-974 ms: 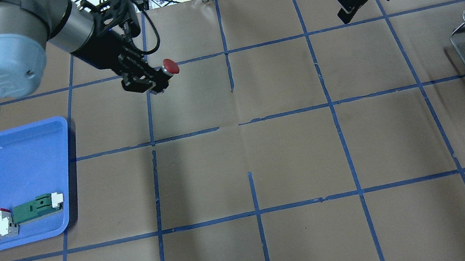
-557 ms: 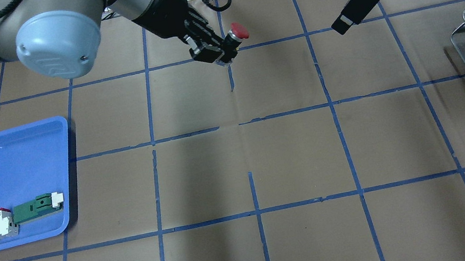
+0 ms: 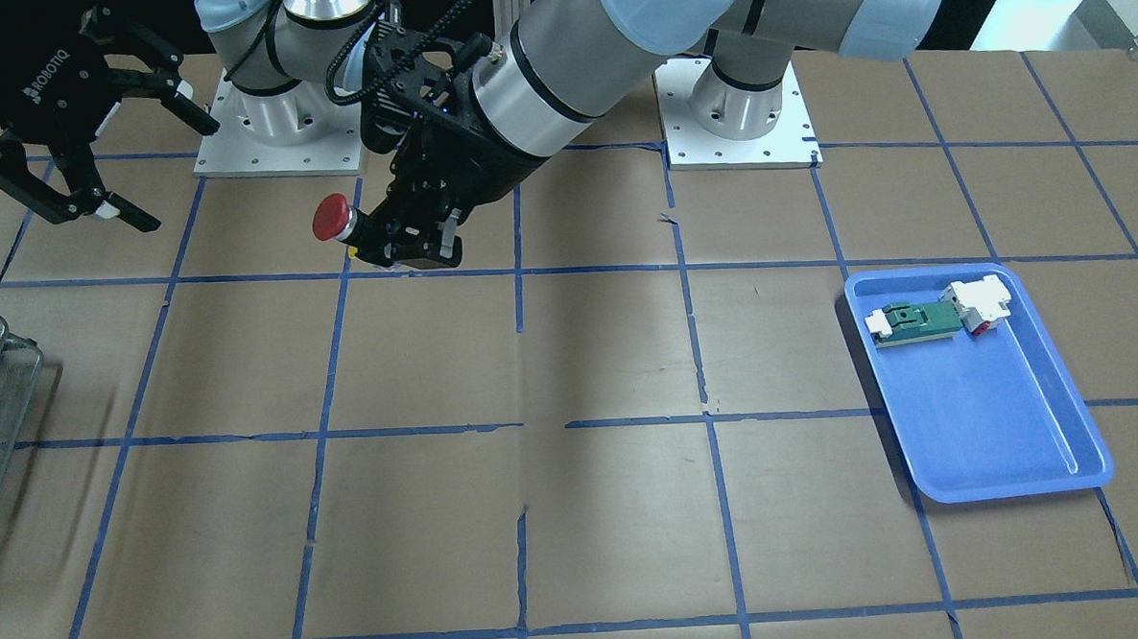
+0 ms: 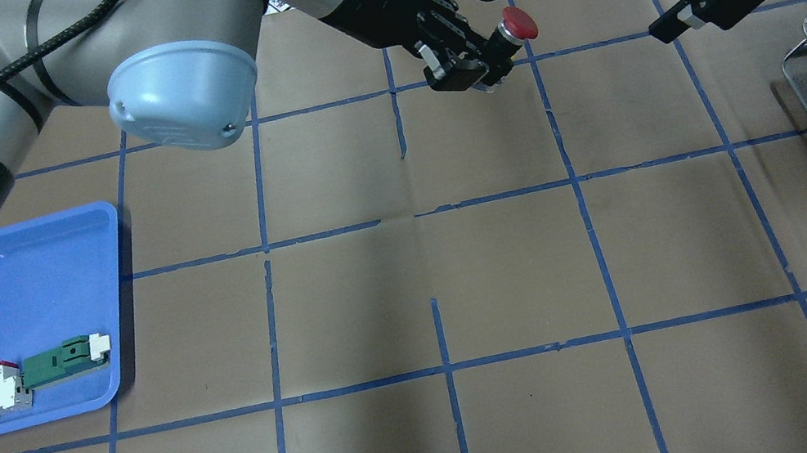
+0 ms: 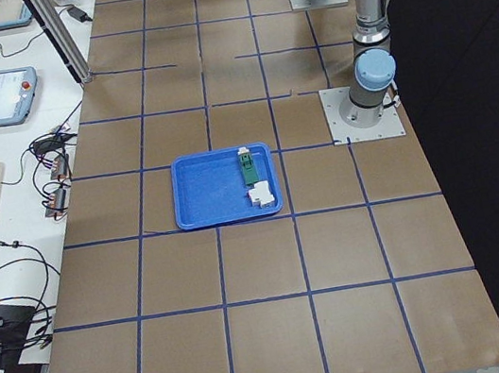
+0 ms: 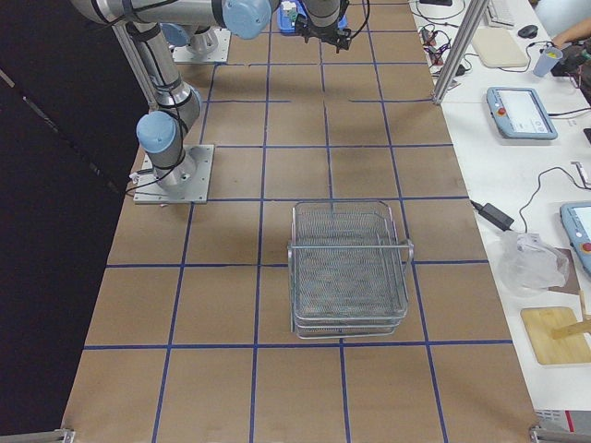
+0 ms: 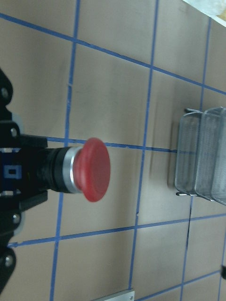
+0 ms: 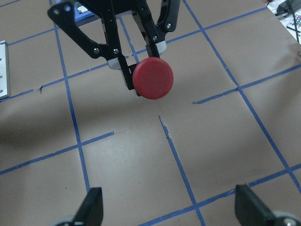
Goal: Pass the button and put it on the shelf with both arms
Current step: 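Move the right gripper down over the red button held by the left gripper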
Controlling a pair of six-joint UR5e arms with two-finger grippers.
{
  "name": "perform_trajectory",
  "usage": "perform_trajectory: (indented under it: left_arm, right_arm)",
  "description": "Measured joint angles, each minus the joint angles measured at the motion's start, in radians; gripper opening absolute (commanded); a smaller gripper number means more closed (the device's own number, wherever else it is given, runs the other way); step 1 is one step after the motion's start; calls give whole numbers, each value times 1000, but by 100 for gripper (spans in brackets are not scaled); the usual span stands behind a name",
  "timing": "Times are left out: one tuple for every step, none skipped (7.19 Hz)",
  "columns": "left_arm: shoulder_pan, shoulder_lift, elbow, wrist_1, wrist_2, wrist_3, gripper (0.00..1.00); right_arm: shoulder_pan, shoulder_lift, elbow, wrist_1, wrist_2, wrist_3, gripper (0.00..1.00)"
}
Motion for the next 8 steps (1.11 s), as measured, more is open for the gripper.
perform_trajectory:
  left_arm:
    - [-17,-1,1,15,-6,0,0]
    - [-28,-1,2,26,-9,-3,0]
    - [-35,-2,2,37,-11,-5,0]
    - [-40,-1,2,49,-12,-7,0]
    - [-42,1,2,55,-13,-8,0]
    - [-44,5,2,58,-19,-9,0]
    - [-46,10,2,59,-30,-10,0]
    - [-48,13,3,61,-38,-12,0]
  right_arm:
    - [4,-4,2,15,33,-55,100]
    - [20,-11,3,20,55,-78,100]
    - [34,-22,4,20,61,-85,100]
    - [42,-30,4,15,64,-89,100]
    - [46,-30,5,13,64,-89,100]
    - [49,-30,6,16,60,-88,100]
    - [56,-29,8,20,56,-86,100]
    - [70,-28,11,22,50,-86,100]
